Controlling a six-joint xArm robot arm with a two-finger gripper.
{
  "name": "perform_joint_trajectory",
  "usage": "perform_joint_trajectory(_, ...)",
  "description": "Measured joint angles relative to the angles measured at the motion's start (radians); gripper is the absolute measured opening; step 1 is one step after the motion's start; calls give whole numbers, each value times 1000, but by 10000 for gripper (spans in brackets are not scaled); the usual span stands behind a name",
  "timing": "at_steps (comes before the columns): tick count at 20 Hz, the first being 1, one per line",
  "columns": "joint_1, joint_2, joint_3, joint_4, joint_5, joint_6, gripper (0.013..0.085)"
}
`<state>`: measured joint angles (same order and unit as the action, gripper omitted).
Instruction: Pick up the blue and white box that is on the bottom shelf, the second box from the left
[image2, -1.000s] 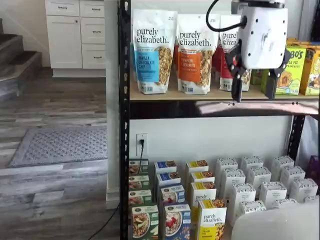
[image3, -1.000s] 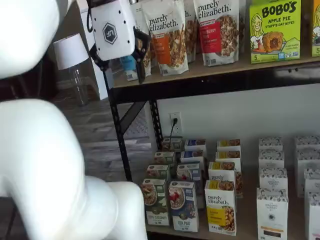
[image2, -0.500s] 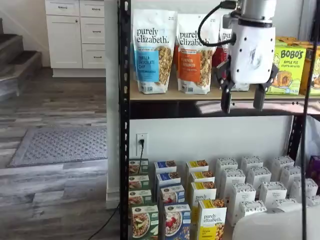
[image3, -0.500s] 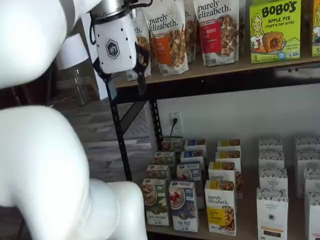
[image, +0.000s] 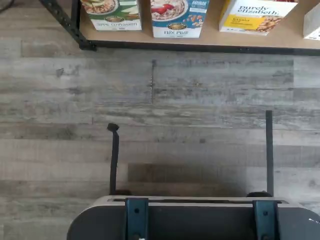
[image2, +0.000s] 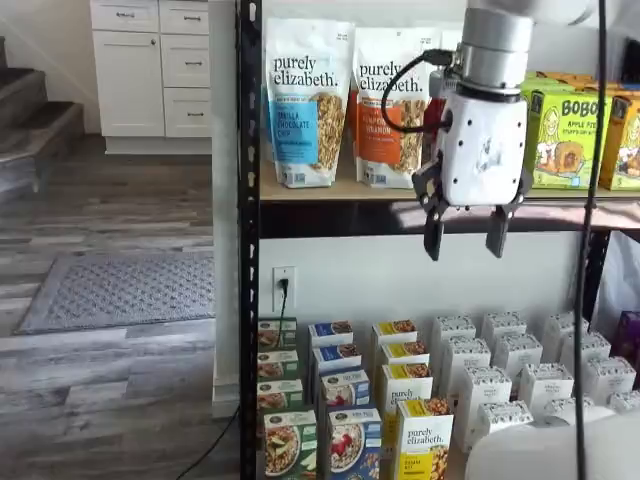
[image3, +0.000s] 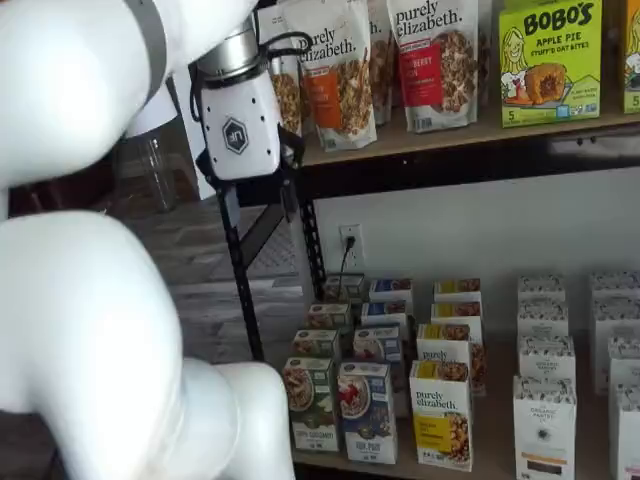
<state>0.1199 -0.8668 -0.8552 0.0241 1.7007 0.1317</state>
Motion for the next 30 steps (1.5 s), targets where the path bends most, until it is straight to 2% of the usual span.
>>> perform_joint_trajectory(12, 31, -2, 165, -5, -166, 29, 850)
perform_joint_trajectory(17, 27, 10, 222, 15, -232, 23, 850)
perform_joint_trajectory(30, 61, 95, 348, 38, -439, 42, 850)
